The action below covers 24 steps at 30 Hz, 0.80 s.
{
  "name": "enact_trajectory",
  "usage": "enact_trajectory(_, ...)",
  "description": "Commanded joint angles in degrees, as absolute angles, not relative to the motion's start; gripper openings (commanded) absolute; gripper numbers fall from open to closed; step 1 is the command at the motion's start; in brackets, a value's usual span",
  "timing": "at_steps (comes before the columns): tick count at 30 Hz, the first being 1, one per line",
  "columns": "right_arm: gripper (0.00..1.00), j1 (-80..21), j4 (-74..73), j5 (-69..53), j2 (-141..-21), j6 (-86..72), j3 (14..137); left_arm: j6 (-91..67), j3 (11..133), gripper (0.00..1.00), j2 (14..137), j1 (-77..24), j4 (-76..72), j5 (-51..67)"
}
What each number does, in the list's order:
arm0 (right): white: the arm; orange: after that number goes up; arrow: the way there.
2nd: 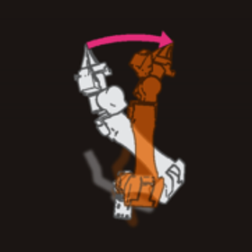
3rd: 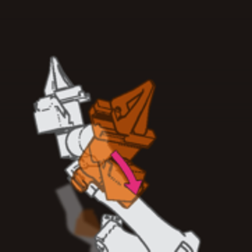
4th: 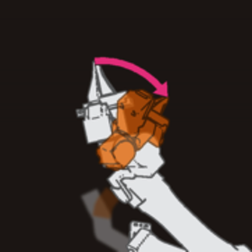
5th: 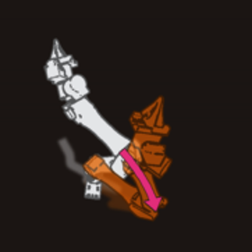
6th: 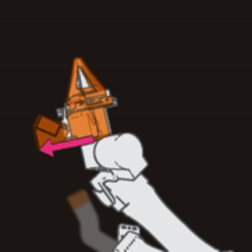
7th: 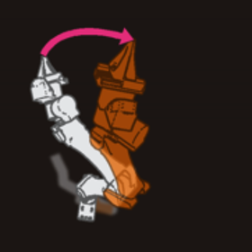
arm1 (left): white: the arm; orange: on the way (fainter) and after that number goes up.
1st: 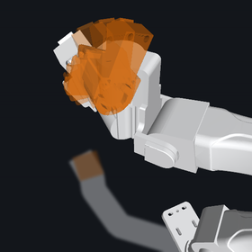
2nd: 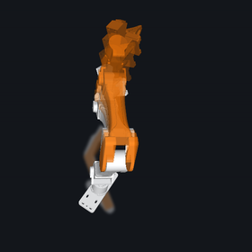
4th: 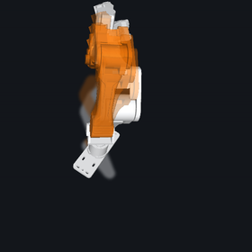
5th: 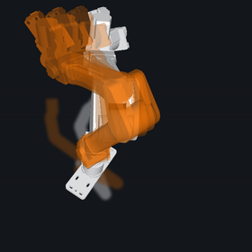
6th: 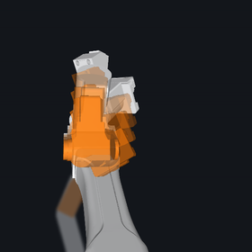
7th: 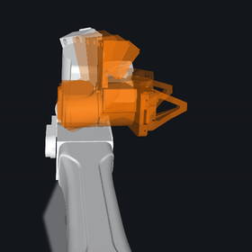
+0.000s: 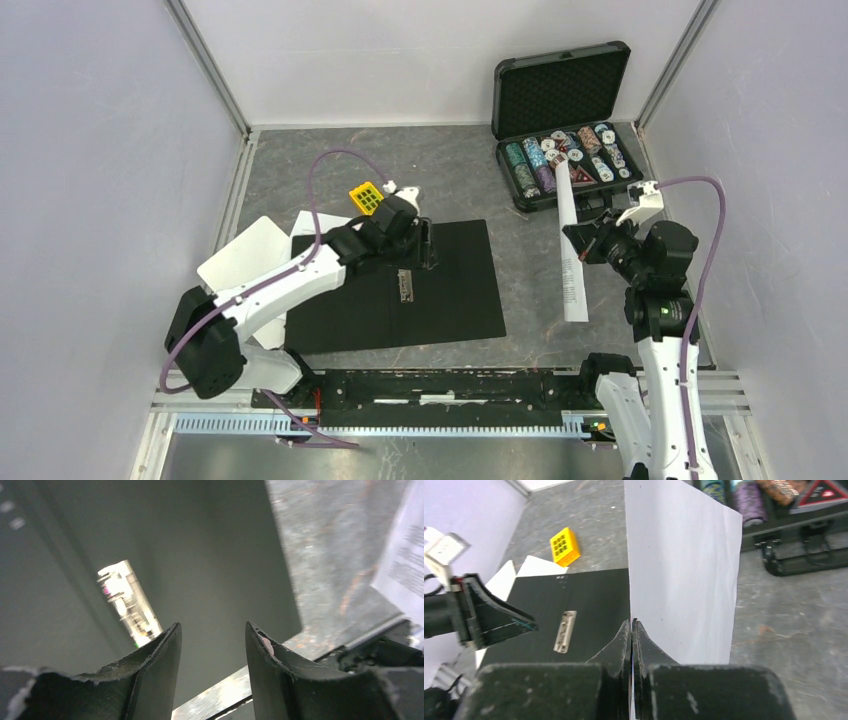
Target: Put the files into the folder
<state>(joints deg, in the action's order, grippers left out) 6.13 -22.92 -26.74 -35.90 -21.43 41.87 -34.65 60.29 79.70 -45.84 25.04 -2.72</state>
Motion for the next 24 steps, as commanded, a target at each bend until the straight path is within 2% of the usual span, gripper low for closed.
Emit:
enact_trajectory(1,0.00,5.7,-15.6,-37.3,-34.3,-30.3,41.3,-32.6,54.4,0.56,74.4,-41.7,32.9,-7.5)
enact_trajectory(9,0.00,3.0,-12.2,-39.1,-35.4,-31.8,38.5,-32.6,47.2,0.51,69.2,-35.7,33.2,-2.5)
enact_trajectory(18,0.00,-16.7,-5.5,-27.9,-42.4,-33.6,35.9,-32.9,44.0,0.45,74.2,-35.3,27.6,2.6)
enact_trajectory(24,0.00,-17.7,-0.5,-27.7,-45.2,-36.2,36.5,-33.5,44.2,0.42,77.1,-35.1,26.2,2.6)
